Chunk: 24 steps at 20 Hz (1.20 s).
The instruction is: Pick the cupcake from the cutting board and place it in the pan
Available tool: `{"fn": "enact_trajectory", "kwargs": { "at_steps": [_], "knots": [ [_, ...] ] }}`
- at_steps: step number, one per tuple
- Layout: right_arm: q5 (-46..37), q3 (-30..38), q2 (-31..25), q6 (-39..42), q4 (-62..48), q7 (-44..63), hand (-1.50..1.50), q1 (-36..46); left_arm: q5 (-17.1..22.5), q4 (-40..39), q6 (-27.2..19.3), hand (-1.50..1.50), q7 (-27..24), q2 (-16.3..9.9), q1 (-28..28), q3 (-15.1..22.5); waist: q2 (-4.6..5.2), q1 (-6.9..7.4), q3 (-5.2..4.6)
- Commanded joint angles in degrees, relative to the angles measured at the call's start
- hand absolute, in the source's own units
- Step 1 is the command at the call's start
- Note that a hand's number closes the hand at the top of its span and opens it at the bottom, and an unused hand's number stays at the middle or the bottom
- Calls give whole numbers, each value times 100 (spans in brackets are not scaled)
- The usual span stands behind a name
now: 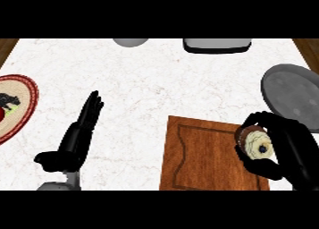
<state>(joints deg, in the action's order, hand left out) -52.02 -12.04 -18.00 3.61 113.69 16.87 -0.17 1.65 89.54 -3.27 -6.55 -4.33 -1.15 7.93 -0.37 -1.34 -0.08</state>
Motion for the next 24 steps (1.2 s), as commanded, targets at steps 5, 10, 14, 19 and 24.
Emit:
{"fn": "enact_trajectory", "kwargs": {
  "at_steps": [5, 10, 14, 19, 24],
  "knots": [
    [1118, 1479, 70, -125, 372, -2, 150, -170, -136, -249, 30, 0, -372, 132, 78, 93, 41, 91, 8],
    [1482, 2024, 385, -761, -531, -568, 150, -215, 44, 66, 160, 0, 223, -77, -233, -152, 43, 110, 14],
    [1883, 2905, -163, -699, -1581, -935, 150, 626, -232, -255, 15, 0, -188, 207, -131, 110, 48, 131, 11],
    [1220, 3209, -552, -1723, -3202, -1956, 150, 1224, -286, -29, -60, 0, -31, 198, -96, 102, 68, 207, 15],
    [1680, 3853, -696, -2586, -4886, -2815, 150, 2200, -227, -95, 98, 0, -47, 227, -148, 167, 90, 269, 23]
  ]
}}
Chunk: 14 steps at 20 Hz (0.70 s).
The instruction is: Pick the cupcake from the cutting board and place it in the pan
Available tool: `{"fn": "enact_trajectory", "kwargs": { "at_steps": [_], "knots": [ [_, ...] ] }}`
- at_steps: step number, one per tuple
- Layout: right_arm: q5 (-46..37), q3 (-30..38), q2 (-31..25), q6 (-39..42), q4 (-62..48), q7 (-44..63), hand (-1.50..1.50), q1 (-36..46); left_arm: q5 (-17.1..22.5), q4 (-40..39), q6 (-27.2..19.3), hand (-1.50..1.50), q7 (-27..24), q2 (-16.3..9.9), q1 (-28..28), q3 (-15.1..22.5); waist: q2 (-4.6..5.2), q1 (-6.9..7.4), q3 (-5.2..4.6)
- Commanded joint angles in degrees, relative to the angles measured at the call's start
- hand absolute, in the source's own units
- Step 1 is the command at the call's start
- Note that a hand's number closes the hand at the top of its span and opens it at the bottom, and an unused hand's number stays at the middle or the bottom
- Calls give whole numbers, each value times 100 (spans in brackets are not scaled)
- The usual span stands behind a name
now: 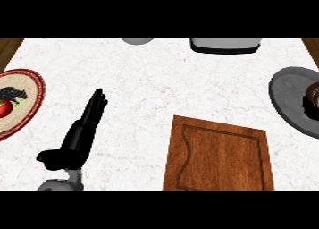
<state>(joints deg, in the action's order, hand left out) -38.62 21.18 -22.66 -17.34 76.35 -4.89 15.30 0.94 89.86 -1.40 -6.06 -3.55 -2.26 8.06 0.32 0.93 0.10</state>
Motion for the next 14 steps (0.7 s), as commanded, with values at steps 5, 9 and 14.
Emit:
{"fn": "enact_trajectory", "kwargs": {
  "at_steps": [5, 9, 14],
  "knots": [
    [751, 949, -673, -790, -3115, -1833, 150, 1470, -71, -175, -116, 0, 227, 155, -381, -21, 18, 31, 3],
    [763, 1152, -986, -1066, -4463, -2474, 150, 2097, -271, 146, -107, 0, -44, 219, 113, 314, 49, 160, 12],
    [-58, 393, -1539, 225, -5310, -1205, -150, 2151, -114, 23, 88, 0, 36, 112, -210, 183, 115, 302, -1]
  ]
}}
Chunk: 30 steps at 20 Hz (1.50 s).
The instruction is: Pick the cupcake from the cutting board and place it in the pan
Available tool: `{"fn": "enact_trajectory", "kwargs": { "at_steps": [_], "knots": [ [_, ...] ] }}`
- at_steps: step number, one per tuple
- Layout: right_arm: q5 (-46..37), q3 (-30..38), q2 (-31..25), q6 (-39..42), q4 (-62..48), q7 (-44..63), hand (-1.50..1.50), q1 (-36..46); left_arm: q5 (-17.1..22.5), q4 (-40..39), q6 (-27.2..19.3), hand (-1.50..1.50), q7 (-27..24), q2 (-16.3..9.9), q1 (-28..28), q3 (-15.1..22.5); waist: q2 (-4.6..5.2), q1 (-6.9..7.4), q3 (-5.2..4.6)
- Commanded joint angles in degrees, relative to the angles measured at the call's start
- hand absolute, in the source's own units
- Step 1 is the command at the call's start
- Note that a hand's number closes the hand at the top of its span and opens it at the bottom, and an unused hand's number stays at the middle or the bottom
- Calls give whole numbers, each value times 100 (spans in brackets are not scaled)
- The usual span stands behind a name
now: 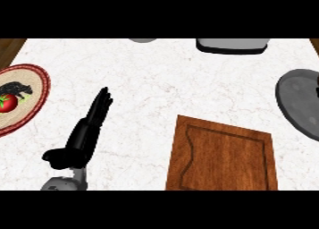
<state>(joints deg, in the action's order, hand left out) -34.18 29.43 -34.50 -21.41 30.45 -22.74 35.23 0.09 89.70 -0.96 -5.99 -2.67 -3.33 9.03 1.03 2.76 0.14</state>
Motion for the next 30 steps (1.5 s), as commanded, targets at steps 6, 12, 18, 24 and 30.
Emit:
{"fn": "enact_trajectory", "kwargs": {
  "at_steps": [6, 12, 18, 24, 30],
  "knots": [
    [-288, -378, -146, 1590, -1513, 312, -150, 826, 55, -122, 66, 0, -12, 14, -211, -60, 74, 184, 22],
    [332, 275, -165, 1374, -1578, -707, -150, 917, -93, -107, 7, 0, -138, 78, -33, 89, 67, 116, 34],
    [1086, 984, -495, 1959, -1772, -1153, -150, 898, -34, 17, 36, 0, 26, 53, 67, 69, 13, -5, 21],
    [1585, 1366, -1203, 3615, -2053, -1471, -150, 386, -161, 34, -164, 0, 6, 140, 87, 54, -37, -153, 13],
    [1655, 1284, -1613, 5182, -2113, -1856, -150, -124, 108, -96, 172, 0, -169, -125, 143, -223, -47, -179, 6]
  ]
}}
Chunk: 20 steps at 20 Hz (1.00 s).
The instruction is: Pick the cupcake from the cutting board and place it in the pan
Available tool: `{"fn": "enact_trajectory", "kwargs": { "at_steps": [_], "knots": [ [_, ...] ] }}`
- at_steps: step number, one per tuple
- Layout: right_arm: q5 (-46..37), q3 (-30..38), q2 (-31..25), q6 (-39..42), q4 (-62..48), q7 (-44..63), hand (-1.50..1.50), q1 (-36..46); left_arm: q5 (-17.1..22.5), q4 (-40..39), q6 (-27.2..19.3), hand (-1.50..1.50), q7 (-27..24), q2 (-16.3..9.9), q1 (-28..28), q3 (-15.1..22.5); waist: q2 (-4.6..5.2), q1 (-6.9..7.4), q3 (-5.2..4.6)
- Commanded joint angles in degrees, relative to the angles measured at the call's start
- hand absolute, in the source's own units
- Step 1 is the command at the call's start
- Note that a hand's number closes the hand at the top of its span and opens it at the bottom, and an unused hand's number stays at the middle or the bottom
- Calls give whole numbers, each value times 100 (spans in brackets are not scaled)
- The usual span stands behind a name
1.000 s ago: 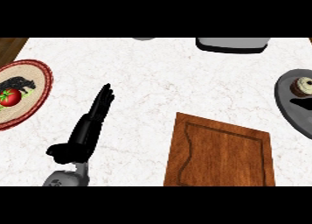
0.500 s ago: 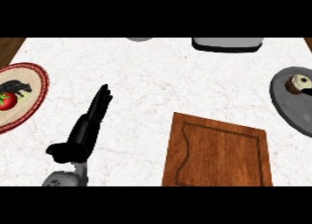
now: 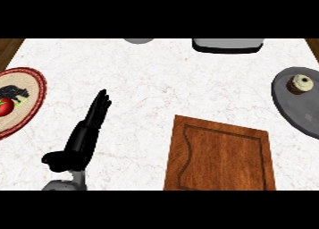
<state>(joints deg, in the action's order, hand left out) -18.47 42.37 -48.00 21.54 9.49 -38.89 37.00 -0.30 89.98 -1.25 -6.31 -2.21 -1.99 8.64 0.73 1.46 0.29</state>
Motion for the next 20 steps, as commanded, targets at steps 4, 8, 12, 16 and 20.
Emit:
{"fn": "enact_trajectory", "kwargs": {
  "at_steps": [4, 8, 12, 16, 20],
  "knots": [
    [119, -41, -256, 1261, 93, -958, -150, -881, 54, -9, 82, 0, 10, -89, -84, -121, -12, -55, 1],
    [54, -212, -178, 1184, 320, -1243, -150, -1108, 251, 294, 266, 0, 132, -296, 54, -286, -28, -33, 0],
    [114, -290, -29, 993, 403, -1405, -150, -1324, 261, 309, 222, 0, 288, -246, 26, -302, -36, -50, -3],
    [127, -384, -34, 1004, 418, -1546, -150, -1475, -86, 10, -7, 0, -82, 45, 95, 1, -26, -51, 1],
    [140, -520, -100, 1011, 503, -1485, -150, -1515, 44, 102, 121, 0, -83, -38, 273, -76, -41, -54, -7]
  ]
}}
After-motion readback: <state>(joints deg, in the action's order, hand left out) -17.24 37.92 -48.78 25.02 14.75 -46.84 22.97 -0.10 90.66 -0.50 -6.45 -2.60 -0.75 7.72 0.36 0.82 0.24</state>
